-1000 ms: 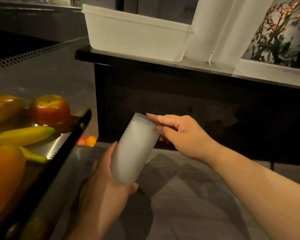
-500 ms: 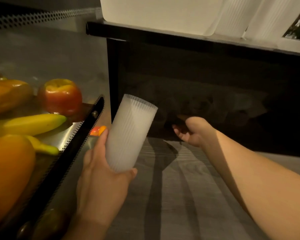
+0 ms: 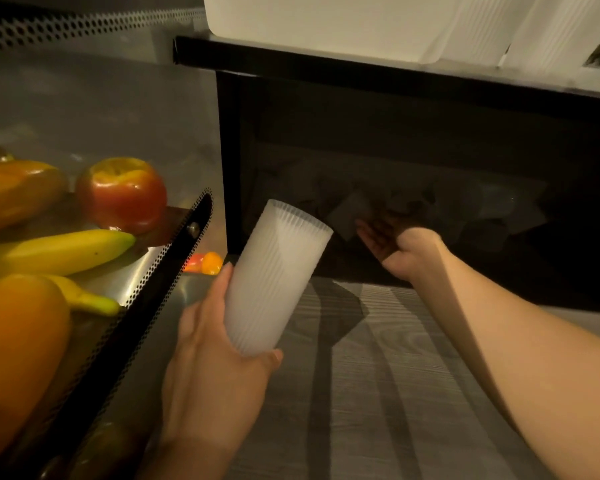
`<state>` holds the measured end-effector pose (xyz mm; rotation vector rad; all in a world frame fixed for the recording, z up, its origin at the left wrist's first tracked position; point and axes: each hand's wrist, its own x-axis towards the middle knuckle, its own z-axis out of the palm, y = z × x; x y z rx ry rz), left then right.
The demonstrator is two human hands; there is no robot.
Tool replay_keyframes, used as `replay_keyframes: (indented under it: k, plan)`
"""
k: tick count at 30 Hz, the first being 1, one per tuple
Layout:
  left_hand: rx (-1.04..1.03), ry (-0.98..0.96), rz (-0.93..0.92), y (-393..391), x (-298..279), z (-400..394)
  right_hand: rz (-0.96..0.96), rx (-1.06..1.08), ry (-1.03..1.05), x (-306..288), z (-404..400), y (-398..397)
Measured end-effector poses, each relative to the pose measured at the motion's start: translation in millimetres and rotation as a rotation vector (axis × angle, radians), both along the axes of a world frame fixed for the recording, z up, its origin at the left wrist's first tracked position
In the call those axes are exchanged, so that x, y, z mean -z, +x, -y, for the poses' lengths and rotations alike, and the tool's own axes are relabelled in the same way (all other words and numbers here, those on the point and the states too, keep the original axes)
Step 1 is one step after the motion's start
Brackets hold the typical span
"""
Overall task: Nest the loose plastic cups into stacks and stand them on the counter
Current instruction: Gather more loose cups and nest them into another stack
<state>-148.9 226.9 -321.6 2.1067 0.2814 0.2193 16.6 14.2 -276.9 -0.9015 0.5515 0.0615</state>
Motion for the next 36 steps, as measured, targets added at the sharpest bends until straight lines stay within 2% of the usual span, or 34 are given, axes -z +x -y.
replay_keyframes:
  k: [6, 12, 17, 19, 23, 28, 29, 32, 36]
  plan:
    - [0.066, 0.082, -0.01, -6, -2, 4, -0.033, 0.11, 0.02, -34, 30, -29]
    - [0.179, 0.054, 0.01, -12, -5, 13, 0.149, -0.422, -0.395, -55, 56, -59]
    - [0.289, 0.022, 0.023, -16, -11, 18, 0.156, -0.813, -0.673, -69, 56, -64]
    - [0.308, 0.024, 0.025, -17, -14, 18, 0.129, -0.899, -0.73, -77, 54, -66]
    - [0.324, 0.012, 0.046, -20, -12, 15, 0.092, -1.01, -0.705, -82, 53, -65]
    - [0.362, 0.039, 0.063, -19, -12, 10, 0.226, -1.067, -0.475, -84, 52, -62]
    - [0.367, 0.045, 0.068, -19, -12, 9, 0.245, -1.087, -0.488, -86, 50, -62]
    - [0.366, 0.042, 0.079, -19, -8, 7, 0.254, -1.197, -0.73, -84, 43, -62]
    - [0.348, 0.028, 0.078, -21, -4, 7, 0.241, -1.253, -0.853, -78, 40, -59]
